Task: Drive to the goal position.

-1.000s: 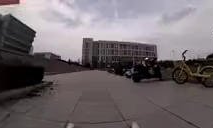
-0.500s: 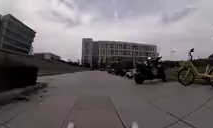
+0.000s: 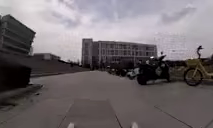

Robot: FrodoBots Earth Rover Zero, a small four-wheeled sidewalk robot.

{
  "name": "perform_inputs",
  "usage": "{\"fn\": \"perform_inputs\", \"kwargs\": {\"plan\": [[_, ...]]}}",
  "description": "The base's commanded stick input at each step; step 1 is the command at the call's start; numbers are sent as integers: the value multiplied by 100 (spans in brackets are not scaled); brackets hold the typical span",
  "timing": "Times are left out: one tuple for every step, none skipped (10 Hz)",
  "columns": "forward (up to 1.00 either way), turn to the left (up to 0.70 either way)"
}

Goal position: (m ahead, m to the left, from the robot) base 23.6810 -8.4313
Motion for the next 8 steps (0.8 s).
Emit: {"fn": "perform_inputs", "kwargs": {"plan": [[70,0],[70,0],[70,0],[70,0],[70,0],[70,0],[70,0],[70,0]]}}
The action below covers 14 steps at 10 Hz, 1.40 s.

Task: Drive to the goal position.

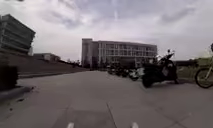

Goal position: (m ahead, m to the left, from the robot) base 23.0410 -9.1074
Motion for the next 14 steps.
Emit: {"fn": "perform_inputs", "kwargs": {"plan": [[70,0],[70,0],[70,0],[70,0],[70,0],[70,0],[70,0],[70,0],[70,0],[70,0],[70,0],[70,0],[70,0],[70,0]]}}
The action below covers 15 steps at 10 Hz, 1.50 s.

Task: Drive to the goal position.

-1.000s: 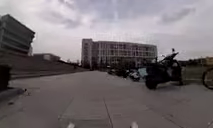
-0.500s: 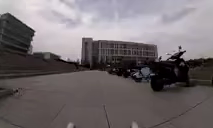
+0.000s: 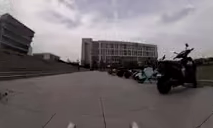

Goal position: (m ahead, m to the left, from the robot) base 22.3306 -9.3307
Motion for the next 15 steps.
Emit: {"fn": "perform_inputs", "kwargs": {"plan": [[70,0],[70,0],[70,0],[70,0],[70,0],[70,0],[70,0],[70,0],[70,0],[70,0],[70,0],[70,0],[70,0],[70,0],[70,0]]}}
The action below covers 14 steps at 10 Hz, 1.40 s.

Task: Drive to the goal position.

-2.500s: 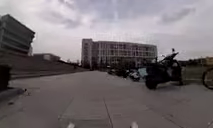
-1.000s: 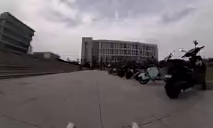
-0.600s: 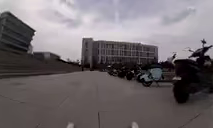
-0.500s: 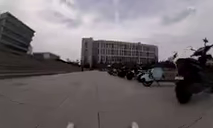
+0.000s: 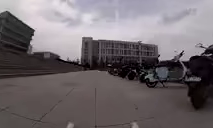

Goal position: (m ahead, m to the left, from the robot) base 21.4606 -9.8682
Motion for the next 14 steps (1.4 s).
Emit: {"fn": "perform_inputs", "kwargs": {"plan": [[70,0],[70,0],[70,0],[70,0],[70,0],[70,0],[70,0],[70,0],[70,0],[70,0],[70,0],[70,0],[70,0],[70,0]]}}
